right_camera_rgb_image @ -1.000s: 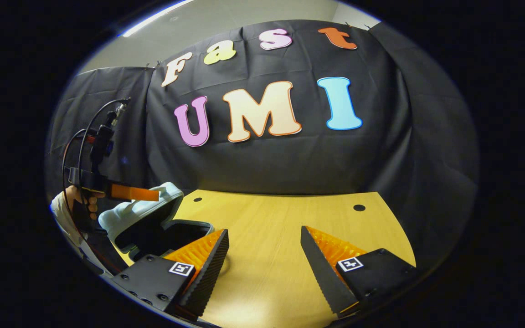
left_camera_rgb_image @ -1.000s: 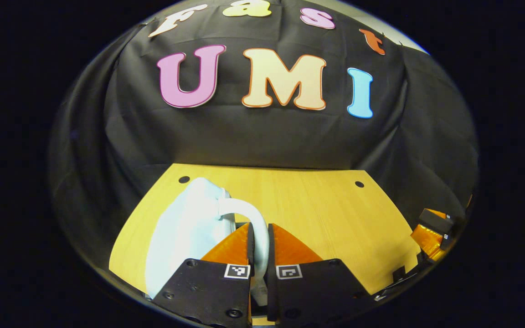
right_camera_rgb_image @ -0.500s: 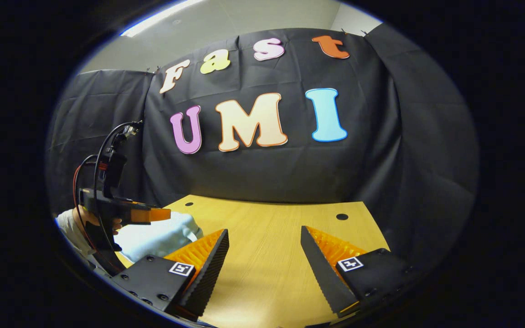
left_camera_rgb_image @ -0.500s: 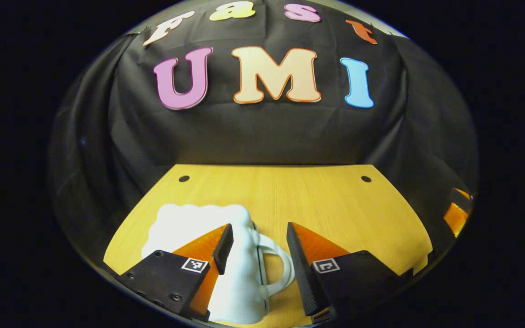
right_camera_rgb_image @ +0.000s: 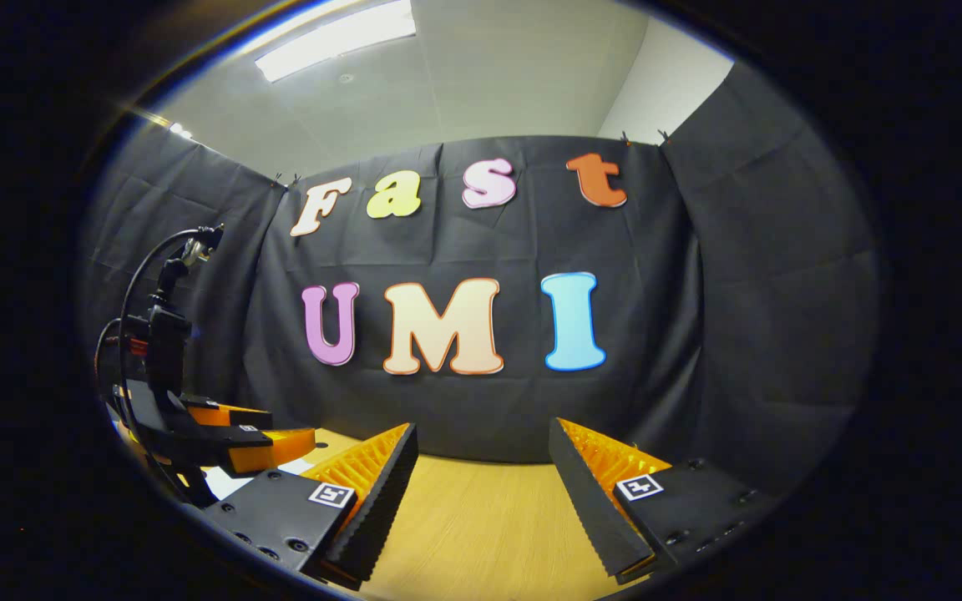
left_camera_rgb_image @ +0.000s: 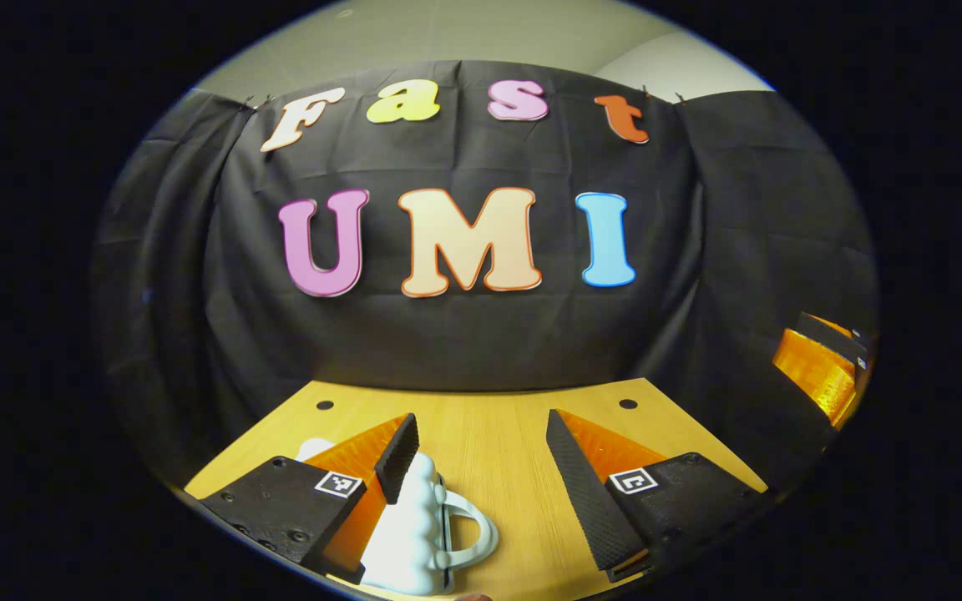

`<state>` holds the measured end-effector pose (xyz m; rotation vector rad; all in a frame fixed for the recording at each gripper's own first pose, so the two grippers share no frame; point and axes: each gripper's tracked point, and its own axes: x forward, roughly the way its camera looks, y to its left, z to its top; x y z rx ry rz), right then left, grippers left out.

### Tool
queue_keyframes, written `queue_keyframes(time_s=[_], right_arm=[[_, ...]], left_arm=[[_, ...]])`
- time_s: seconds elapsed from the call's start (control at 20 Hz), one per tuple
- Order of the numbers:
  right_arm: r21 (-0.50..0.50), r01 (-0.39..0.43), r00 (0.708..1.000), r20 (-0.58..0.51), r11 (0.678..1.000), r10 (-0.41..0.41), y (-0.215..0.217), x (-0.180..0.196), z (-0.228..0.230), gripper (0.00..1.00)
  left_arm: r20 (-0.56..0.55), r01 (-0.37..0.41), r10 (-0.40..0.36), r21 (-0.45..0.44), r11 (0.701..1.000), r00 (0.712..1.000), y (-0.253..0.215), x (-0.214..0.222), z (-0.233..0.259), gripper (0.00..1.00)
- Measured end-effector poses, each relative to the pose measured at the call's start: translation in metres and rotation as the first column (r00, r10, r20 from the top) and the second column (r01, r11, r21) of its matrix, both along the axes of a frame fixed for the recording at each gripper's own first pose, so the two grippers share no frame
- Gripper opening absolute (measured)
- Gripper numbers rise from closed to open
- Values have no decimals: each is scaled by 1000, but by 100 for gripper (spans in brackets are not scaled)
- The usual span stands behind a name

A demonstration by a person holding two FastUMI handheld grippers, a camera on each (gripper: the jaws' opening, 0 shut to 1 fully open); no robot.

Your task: First open the suitcase, pack the skin care products into it, and then close the suitcase.

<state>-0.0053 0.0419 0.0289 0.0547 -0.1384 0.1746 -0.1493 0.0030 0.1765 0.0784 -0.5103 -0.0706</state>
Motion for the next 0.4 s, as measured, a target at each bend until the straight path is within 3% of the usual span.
queue_keyframes(time_s=[0.05, 0.4], right_arm=[[2, 8, 1000, 2, 1000, -8, 3, -5, 4, 97], [-10, 39, 998, 56, 999, -38, 28, -35, 28, 98]], left_arm=[[22, 1, -2, 7, 1000, 1000, 1, -10, 5, 92], [80, 71, -73, 36, 997, 994, 9, -47, 6, 92]])
